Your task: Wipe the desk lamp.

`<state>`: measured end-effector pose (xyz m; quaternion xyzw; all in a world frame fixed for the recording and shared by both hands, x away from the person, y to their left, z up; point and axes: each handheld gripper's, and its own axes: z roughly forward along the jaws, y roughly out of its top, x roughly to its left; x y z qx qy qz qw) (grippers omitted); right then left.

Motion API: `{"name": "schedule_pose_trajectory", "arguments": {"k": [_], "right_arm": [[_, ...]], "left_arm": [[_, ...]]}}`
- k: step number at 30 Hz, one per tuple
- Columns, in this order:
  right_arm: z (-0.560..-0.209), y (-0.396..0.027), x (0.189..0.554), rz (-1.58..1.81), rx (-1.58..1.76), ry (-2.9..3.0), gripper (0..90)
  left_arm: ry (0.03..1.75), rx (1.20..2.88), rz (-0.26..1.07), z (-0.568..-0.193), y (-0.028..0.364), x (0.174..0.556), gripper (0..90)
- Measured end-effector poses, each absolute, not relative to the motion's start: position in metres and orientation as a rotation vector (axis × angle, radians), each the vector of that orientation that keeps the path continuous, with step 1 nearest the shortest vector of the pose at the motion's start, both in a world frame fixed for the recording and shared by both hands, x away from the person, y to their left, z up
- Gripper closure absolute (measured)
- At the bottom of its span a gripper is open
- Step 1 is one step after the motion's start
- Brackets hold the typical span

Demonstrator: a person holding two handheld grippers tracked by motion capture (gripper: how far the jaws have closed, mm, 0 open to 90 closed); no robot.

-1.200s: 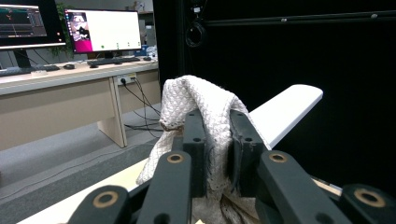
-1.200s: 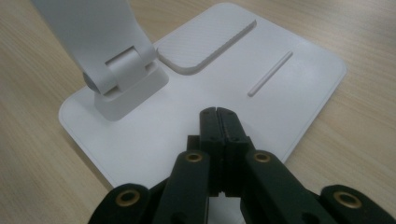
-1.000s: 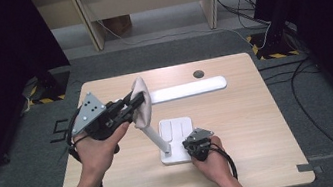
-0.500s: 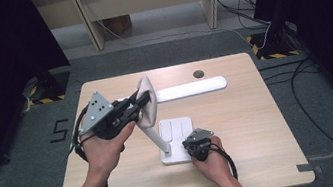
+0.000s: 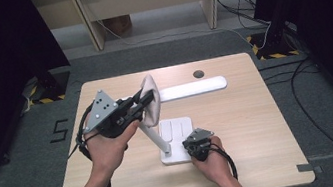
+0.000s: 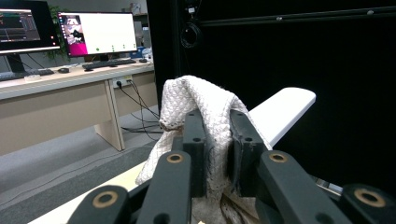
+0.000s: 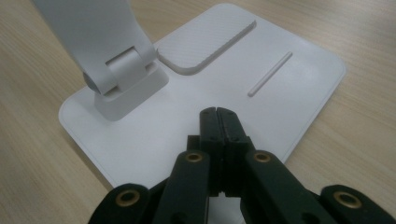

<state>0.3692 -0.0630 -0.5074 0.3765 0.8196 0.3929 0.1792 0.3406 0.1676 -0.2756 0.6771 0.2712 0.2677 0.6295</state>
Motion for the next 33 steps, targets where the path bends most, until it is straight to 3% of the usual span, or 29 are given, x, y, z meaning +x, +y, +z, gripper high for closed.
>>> {"name": "schedule_pose_trajectory", "arguments": {"k": [33], "right_arm": [[-0.508, -0.063, 0.369, 1.114, 1.065, 2.314, 90.0]], "left_arm": [[0.600, 1.576, 0.611, -0.273, 0.149, 0.344, 79.1]]}}
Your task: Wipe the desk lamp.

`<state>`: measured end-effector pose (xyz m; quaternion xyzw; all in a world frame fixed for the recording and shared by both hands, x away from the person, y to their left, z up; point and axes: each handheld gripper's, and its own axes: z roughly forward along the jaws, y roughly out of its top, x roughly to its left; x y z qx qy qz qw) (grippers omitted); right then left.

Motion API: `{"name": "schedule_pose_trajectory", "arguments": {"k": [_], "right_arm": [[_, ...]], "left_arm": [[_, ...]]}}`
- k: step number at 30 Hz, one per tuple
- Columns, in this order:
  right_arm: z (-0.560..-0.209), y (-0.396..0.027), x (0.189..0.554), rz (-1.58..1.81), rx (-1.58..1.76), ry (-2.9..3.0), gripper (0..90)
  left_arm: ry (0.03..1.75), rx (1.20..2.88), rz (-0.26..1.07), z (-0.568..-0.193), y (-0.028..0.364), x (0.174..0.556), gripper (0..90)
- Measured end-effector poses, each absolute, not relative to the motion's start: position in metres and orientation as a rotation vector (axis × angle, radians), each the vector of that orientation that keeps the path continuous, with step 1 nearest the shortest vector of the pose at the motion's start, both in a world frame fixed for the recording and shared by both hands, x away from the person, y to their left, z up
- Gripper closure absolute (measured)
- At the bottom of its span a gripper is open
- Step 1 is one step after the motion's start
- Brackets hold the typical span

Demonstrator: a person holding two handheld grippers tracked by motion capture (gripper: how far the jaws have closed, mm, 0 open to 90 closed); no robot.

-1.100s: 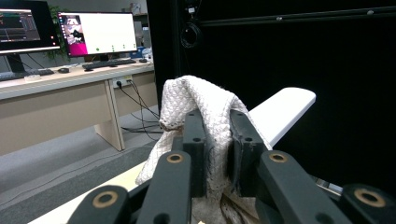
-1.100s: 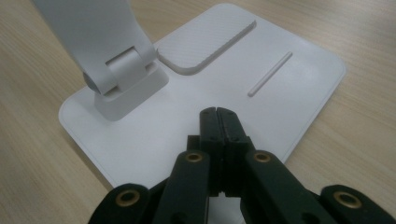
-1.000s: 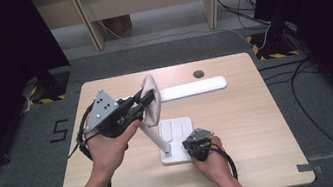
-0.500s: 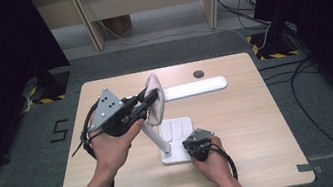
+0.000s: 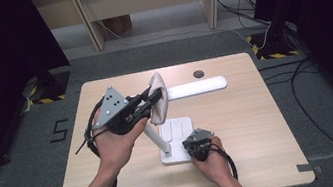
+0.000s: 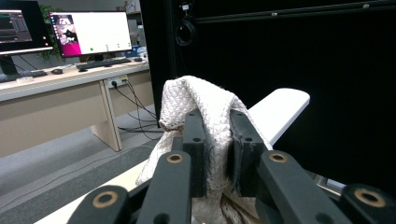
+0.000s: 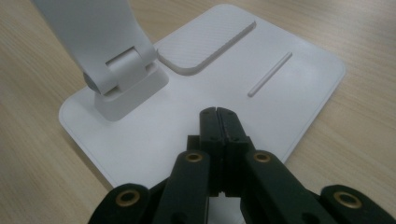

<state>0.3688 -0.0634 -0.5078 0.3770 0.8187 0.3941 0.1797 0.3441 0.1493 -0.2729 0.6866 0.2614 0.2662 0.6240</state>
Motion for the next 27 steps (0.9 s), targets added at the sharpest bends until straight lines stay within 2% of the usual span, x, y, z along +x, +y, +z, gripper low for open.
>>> {"name": "schedule_pose_trajectory", "arguments": {"k": [27], "right_arm": [[-0.508, -0.063, 0.369, 1.115, 1.058, 2.314, 90.0]], "left_arm": [[0.580, 1.587, 0.597, -0.272, 0.132, 0.348, 79.1]]}}
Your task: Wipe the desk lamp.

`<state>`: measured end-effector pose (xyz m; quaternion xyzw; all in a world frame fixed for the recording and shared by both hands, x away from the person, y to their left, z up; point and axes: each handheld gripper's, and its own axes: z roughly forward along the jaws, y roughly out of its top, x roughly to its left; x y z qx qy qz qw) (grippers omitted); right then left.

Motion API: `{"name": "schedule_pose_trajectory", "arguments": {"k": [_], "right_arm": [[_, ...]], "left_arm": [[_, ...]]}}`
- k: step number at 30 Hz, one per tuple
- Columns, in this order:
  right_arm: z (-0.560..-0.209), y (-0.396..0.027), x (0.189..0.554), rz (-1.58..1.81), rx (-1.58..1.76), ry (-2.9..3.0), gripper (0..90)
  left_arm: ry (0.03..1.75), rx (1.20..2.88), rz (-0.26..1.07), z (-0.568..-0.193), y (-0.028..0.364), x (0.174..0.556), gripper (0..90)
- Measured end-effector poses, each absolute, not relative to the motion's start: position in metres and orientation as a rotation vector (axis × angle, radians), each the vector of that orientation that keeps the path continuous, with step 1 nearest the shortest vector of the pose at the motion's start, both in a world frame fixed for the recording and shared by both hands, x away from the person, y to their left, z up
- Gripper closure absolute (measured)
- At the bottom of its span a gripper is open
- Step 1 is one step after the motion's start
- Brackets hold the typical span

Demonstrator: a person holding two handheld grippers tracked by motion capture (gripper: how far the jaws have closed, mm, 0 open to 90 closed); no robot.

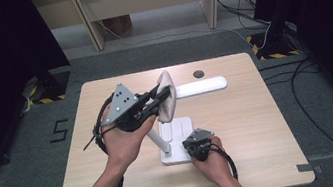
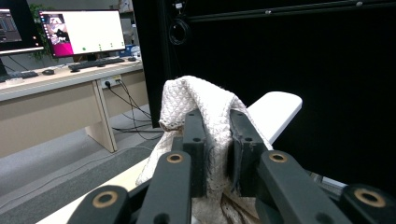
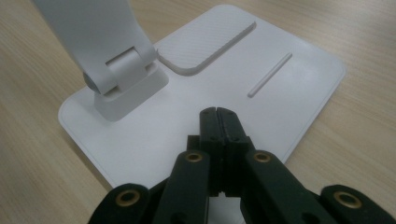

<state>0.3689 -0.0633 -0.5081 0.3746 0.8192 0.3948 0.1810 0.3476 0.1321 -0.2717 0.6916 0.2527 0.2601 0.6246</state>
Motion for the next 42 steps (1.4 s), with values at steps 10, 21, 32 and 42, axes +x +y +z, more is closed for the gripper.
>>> {"name": "schedule_pose_trajectory", "arguments": {"k": [10, 21, 32, 42], "right_arm": [[-0.508, -0.063, 0.369, 1.116, 1.056, 2.313, 90.0], [-0.508, -0.063, 0.369, 1.116, 1.055, 2.311, 90.0], [-0.508, -0.063, 0.369, 1.116, 1.057, 2.311, 90.0], [-0.508, -0.063, 0.369, 1.116, 1.055, 2.312, 90.0]], "left_arm": [[0.576, 1.594, 0.594, -0.271, 0.126, 0.348, 79.1], [0.571, 1.591, 0.590, -0.271, 0.122, 0.349, 79.1], [0.564, 1.596, 0.583, -0.271, 0.114, 0.351, 79.1], [0.555, 1.603, 0.573, -0.270, 0.106, 0.352, 79.1]]}}
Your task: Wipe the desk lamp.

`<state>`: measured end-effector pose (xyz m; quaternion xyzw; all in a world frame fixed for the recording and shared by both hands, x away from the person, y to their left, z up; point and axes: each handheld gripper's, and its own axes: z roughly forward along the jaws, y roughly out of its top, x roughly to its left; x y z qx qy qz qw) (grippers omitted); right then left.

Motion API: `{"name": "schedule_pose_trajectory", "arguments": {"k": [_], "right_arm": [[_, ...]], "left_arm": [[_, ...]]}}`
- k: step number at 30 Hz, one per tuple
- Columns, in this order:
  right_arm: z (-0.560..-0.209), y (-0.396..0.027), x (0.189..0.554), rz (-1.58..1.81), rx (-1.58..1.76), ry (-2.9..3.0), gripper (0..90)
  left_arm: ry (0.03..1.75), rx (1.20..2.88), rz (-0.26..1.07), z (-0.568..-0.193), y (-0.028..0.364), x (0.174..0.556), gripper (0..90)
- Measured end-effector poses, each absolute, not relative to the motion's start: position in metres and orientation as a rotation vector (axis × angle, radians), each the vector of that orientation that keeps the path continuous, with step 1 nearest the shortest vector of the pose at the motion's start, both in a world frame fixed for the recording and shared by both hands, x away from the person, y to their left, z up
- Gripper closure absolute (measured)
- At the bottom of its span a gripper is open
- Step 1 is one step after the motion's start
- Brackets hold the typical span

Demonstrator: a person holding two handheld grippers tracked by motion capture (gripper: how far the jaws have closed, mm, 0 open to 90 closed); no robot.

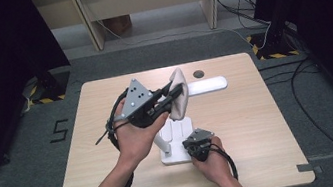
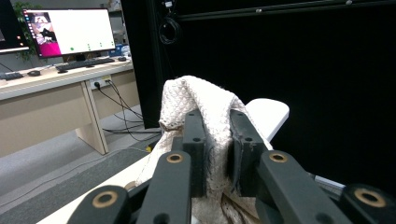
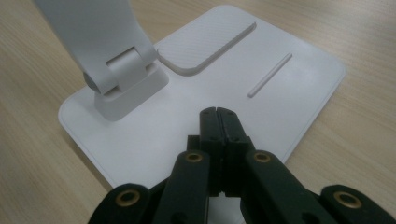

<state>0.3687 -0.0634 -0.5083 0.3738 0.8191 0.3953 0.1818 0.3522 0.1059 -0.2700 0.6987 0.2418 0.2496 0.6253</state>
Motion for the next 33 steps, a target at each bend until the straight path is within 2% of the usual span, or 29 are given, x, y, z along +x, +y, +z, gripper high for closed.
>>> {"name": "schedule_pose_trajectory", "arguments": {"k": [33], "right_arm": [[-0.509, -0.064, 0.369, 1.123, 1.053, 2.313, 90.0]], "left_arm": [[0.536, 1.622, 0.546, -0.268, 0.081, 0.356, 79.0]]}}
